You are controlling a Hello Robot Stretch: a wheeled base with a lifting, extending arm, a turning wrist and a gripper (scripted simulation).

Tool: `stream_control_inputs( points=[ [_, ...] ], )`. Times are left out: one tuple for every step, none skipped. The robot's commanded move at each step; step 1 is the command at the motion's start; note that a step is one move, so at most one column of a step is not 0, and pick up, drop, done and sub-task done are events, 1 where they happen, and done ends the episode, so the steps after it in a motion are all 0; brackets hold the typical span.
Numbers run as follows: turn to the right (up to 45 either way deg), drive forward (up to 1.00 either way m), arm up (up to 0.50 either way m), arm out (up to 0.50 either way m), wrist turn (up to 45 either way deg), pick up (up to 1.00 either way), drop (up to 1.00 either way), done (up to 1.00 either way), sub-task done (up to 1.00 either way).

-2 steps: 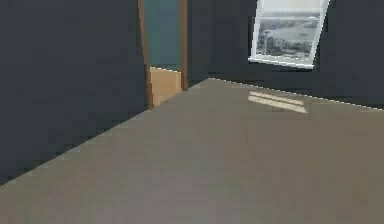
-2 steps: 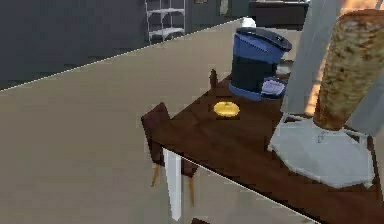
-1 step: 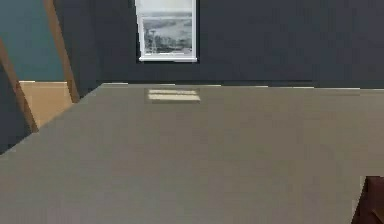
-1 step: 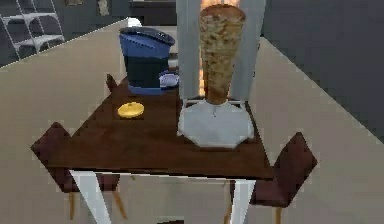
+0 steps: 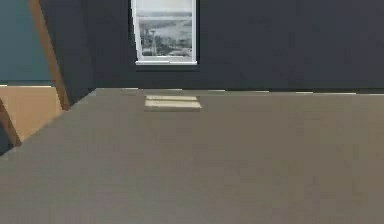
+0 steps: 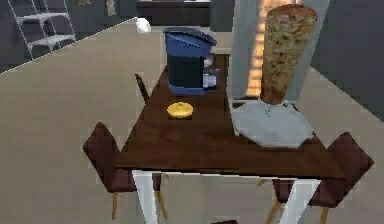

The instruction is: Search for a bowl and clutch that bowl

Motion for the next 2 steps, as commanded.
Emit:
stream_control_inputs(
  points=[
    [45.0,0.00,0.00,0.00,0.0,0.00,0.00,0.00,0.00],
    [0.0,1.00,0.00,0.00,0.0,0.00,0.00,0.00,0.00]
  ],
)
